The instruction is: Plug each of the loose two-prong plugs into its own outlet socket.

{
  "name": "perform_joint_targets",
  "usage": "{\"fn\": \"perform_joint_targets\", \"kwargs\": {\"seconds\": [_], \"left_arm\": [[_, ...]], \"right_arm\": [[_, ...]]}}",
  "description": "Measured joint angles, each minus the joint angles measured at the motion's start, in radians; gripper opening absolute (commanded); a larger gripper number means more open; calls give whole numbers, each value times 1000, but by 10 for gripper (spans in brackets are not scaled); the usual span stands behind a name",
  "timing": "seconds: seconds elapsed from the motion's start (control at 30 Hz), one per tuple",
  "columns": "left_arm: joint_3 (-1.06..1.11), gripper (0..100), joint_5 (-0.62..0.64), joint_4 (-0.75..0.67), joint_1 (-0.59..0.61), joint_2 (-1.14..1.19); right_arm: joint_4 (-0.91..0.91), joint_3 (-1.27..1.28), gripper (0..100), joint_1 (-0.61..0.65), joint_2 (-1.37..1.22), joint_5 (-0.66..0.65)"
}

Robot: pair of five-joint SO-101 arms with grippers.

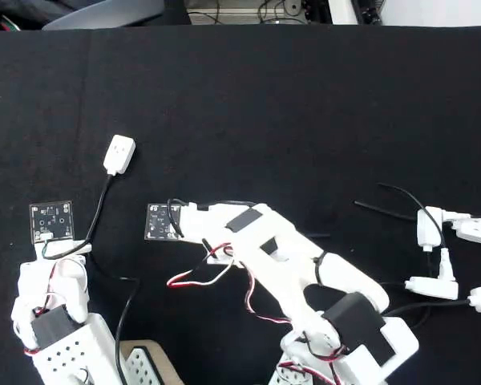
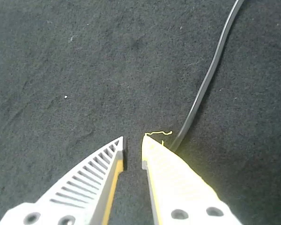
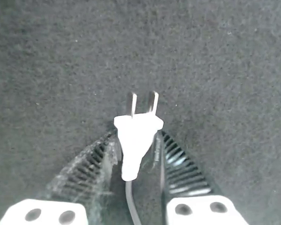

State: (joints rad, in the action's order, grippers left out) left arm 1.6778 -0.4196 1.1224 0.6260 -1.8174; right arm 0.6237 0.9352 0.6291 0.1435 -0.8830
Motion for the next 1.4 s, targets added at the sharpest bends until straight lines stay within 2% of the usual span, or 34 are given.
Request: {"fn": "perform_joint_targets", "kwargs": {"seconds": [0.23, 0.33, 0.47, 0.7, 0.83, 0.93, 1.03, 1.17, 1.4], "left_arm": [[0, 80, 0, 0, 0, 0], [0, 80, 0, 0, 0, 0], [0, 80, 0, 0, 0, 0], [0, 80, 0, 0, 0, 0], [0, 80, 0, 0, 0, 0], [0, 80, 0, 0, 0, 0], [0, 80, 0, 0, 0, 0], [0, 80, 0, 0, 0, 0], [0, 80, 0, 0, 0, 0]], "right_arm": [[17, -2, 67, -2, 3, 0], [89, -2, 153, 5, 41, -15], [97, 38, 250, 6, 114, -41], [94, 147, 250, 8, 307, -44], [149, 172, 246, 68, 402, -44], [172, 172, 182, 137, 387, -9], [158, 169, 126, 144, 310, 5], [144, 109, 143, 138, 219, 6], [141, 100, 145, 103, 213, 6]]}}
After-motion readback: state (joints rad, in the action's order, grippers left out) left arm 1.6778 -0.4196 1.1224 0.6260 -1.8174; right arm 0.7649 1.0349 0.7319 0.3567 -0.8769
